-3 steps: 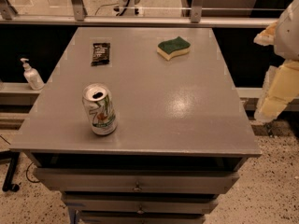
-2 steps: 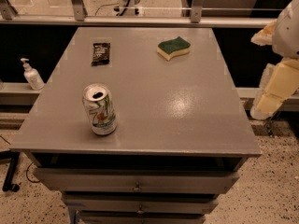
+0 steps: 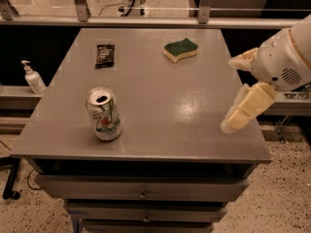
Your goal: Knock 7up can over
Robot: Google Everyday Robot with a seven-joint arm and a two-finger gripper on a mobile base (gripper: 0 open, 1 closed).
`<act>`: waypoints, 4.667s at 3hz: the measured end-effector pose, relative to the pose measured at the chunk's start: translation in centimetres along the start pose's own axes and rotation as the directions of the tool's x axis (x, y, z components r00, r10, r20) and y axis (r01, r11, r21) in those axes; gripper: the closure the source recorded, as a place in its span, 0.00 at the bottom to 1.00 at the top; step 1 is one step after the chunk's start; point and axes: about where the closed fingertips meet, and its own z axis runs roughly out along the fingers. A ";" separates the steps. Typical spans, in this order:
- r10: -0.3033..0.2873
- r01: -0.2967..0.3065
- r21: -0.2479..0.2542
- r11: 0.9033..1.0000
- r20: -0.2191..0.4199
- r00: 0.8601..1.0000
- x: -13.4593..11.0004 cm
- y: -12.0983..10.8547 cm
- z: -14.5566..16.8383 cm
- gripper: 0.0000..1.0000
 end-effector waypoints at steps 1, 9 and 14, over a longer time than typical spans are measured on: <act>0.027 -0.010 -0.080 0.997 0.221 0.975 -3.5 1.4 4.2 0.00; 0.077 0.079 -0.171 0.982 0.749 0.658 -15.3 8.8 17.7 0.00; 0.026 0.143 -0.149 0.978 0.777 0.629 -18.3 6.9 18.9 0.88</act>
Offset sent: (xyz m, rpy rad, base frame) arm -0.0093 0.1881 0.0233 0.8415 0.0261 0.1966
